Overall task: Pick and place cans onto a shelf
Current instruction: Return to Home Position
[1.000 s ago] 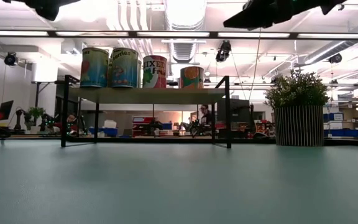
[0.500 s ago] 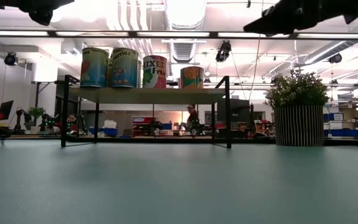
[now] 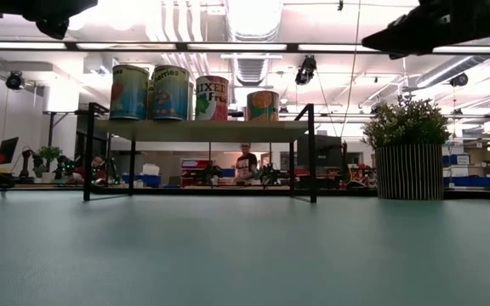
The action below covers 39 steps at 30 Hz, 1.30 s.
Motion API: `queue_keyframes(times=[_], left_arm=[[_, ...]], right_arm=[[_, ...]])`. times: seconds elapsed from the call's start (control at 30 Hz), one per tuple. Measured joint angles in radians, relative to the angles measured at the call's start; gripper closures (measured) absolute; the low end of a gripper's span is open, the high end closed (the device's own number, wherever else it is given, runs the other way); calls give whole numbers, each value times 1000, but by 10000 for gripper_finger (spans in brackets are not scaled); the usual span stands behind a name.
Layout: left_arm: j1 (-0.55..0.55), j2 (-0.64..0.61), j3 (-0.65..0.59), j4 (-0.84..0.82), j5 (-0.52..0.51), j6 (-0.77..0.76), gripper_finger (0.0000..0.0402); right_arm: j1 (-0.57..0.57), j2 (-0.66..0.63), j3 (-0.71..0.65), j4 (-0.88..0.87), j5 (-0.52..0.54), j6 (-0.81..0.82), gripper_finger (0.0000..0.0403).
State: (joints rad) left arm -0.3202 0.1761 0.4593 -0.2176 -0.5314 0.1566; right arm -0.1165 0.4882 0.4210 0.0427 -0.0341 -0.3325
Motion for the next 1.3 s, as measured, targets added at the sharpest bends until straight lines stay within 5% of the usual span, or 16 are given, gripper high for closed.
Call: queue_keyframes(times=[1.3], left_arm=[[0, -177, -85, -2, -2, -12, 402]], right_arm=[[0, -484, -239, -72, 64, 18, 394]])
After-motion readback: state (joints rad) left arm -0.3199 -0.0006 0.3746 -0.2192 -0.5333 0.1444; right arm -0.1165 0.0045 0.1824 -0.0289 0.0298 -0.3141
